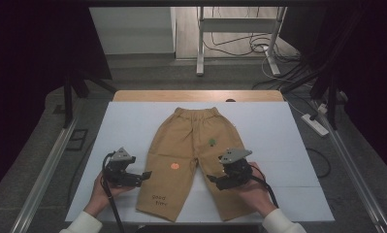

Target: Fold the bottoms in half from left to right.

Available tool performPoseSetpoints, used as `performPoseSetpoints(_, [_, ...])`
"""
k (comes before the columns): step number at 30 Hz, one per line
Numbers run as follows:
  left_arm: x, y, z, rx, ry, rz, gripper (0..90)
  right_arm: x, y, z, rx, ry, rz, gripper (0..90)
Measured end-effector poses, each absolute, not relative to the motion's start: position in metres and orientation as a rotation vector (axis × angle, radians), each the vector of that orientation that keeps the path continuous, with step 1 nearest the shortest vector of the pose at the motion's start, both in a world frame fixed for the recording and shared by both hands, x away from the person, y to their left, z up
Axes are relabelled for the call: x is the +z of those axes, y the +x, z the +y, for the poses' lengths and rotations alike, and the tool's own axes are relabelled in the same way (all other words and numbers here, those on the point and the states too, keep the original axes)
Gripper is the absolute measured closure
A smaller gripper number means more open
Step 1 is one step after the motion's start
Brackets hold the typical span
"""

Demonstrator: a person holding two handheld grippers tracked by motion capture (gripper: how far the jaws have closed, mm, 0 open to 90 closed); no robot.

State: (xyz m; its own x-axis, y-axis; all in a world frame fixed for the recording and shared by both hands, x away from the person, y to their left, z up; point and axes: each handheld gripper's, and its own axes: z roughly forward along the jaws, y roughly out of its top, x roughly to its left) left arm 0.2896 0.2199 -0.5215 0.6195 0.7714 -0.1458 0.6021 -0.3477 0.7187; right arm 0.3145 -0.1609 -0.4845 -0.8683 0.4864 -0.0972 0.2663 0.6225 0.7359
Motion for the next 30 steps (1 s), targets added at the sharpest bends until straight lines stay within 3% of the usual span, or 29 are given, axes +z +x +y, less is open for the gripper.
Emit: performPoseSetpoints(30, [-0.520, 0.290, 0.218, 0.281, 2.075, 1.068, 9.3, -0.486, 0.314, -0.101, 1.113, 0.497, 2.627, 21.9])
